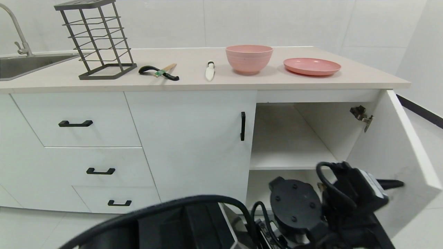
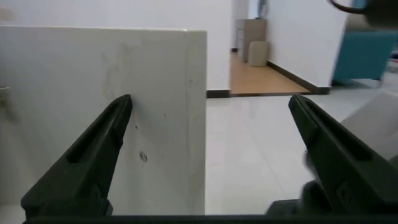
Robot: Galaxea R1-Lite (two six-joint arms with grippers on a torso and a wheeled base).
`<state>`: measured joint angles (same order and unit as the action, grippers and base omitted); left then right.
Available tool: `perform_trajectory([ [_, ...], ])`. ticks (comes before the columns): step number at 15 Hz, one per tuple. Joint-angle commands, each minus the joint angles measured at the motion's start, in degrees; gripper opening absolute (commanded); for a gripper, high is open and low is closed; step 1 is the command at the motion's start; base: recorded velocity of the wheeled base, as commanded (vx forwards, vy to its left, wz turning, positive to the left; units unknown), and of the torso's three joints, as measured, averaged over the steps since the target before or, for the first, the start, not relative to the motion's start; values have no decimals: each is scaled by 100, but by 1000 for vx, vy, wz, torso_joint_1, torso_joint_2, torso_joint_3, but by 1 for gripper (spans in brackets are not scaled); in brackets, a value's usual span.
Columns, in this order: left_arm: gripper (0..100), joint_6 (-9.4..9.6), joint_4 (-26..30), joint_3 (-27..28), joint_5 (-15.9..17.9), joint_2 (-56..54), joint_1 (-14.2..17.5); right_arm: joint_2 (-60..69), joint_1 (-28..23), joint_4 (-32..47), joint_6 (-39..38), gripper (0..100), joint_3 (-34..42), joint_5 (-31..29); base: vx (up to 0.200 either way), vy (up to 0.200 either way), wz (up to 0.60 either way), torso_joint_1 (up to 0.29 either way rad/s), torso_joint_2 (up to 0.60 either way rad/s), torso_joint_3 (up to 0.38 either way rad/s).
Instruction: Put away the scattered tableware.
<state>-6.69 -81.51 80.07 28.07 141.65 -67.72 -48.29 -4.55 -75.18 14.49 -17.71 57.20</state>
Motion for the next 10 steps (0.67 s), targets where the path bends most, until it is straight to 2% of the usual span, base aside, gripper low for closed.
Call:
perform_trajectory([
  [1,100,-16,249,694,-13,556,-444,-5,-29,-5,1,100,-39,2,0,0,0,0,0,0],
  [2,100,-16,267,703,-13,547,-453,-5,-64,-5,10,100,-48,2,0,0,0,0,0,0],
  [3,100,-25,144,607,-13,477,-233,-5,-64,-5,1,100,-39,2,0,0,0,0,0,0],
  [4,100,-25,-41,229,-13,257,171,-5,-64,-5,10,100,-13,2,0,0,0,0,0,0],
  [5,100,-25,-173,-369,-13,-94,479,21,-64,-5,1,100,31,11,0,0,0,0,0,0],
  [6,100,-16,-313,-1336,-13,-727,874,47,-73,3,1,100,110,2,0,0,0,0,0,0],
  [8,100,19,-559,-3067,-21,-2028,1472,170,-37,-5,10,100,497,2,0,0,0,0,0,0],
  [9,100,28,-700,-3770,-21,-2713,1736,223,-20,-5,10,100,717,2,0,0,0,0,0,0],
  [10,100,63,-753,-4078,-30,-3100,1885,267,-11,-14,10,100,822,2,0,0,0,0,0,0],
])
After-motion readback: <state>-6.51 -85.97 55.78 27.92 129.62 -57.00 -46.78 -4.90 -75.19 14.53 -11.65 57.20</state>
